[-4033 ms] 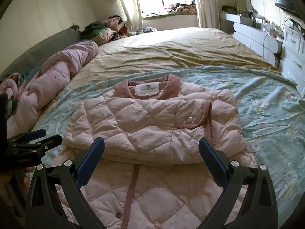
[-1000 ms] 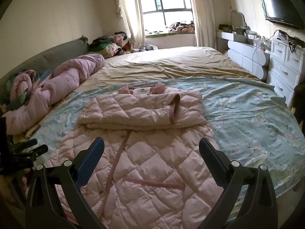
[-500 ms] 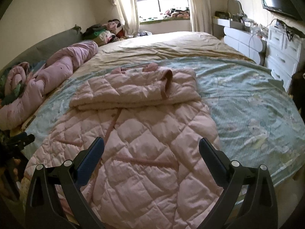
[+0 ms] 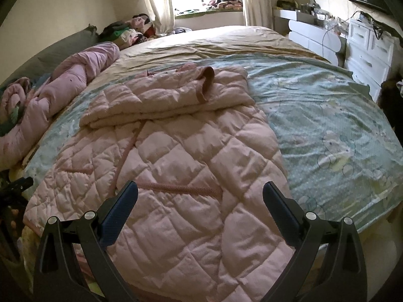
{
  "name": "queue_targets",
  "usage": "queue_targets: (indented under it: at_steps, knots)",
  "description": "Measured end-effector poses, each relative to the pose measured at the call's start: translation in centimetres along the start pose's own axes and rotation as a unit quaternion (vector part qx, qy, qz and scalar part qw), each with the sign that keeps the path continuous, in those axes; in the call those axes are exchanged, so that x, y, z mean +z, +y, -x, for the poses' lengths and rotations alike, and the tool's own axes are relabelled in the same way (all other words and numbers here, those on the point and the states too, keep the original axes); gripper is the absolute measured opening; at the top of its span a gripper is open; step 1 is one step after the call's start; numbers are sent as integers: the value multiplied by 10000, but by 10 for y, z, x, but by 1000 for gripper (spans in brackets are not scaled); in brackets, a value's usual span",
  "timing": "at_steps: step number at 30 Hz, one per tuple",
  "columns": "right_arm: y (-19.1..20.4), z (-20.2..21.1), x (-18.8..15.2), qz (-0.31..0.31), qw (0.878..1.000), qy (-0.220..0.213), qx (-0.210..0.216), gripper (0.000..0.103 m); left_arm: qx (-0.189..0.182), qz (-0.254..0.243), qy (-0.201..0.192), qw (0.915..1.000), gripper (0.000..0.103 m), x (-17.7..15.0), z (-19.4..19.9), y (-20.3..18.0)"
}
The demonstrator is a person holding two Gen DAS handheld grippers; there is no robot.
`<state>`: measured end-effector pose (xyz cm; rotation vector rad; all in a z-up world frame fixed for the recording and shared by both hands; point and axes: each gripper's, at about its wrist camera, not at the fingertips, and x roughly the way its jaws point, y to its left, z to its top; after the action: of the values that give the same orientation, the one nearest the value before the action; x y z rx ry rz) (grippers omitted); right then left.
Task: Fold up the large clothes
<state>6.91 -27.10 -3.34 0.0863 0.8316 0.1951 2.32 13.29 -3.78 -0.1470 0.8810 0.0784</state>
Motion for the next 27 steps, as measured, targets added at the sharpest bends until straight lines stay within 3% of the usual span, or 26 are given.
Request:
queue_targets:
  at_steps: [21,27]
  knots:
    - [-45,-20,-50,-374,9962,706,-345,99,242,259,647,9973,94,-36,-27,34]
    - [-55,-27,-67,-402,9936,945,-470,99,67,484,813,9955,94,-47,-33,49]
